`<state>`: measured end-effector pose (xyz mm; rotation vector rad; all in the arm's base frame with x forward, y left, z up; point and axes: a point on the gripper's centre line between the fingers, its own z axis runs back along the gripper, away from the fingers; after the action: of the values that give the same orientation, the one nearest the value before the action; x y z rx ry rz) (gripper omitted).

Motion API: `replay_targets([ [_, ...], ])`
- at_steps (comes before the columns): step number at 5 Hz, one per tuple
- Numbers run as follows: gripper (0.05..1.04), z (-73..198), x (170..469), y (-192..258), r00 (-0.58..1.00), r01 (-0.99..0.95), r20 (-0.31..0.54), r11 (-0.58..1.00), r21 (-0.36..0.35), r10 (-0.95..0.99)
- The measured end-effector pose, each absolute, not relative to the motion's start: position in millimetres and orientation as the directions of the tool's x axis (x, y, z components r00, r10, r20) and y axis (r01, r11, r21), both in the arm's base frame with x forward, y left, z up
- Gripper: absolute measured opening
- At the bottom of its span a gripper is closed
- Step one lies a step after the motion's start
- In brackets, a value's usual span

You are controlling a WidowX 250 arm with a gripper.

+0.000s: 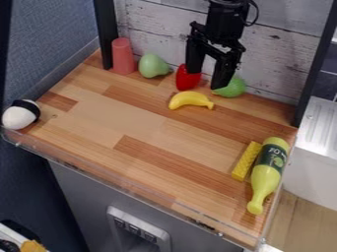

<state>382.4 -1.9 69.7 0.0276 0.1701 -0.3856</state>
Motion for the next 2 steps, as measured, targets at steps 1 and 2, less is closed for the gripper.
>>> replay_targets([
  [1,1.000,54.8,384.6,5.3,0.952,0.254,-0.177,0.967,-0.004,-0.251],
  [2,0.997,38.6,385.9,4.4,0.965,0.195,-0.178,0.981,-0.003,-0.193],
])
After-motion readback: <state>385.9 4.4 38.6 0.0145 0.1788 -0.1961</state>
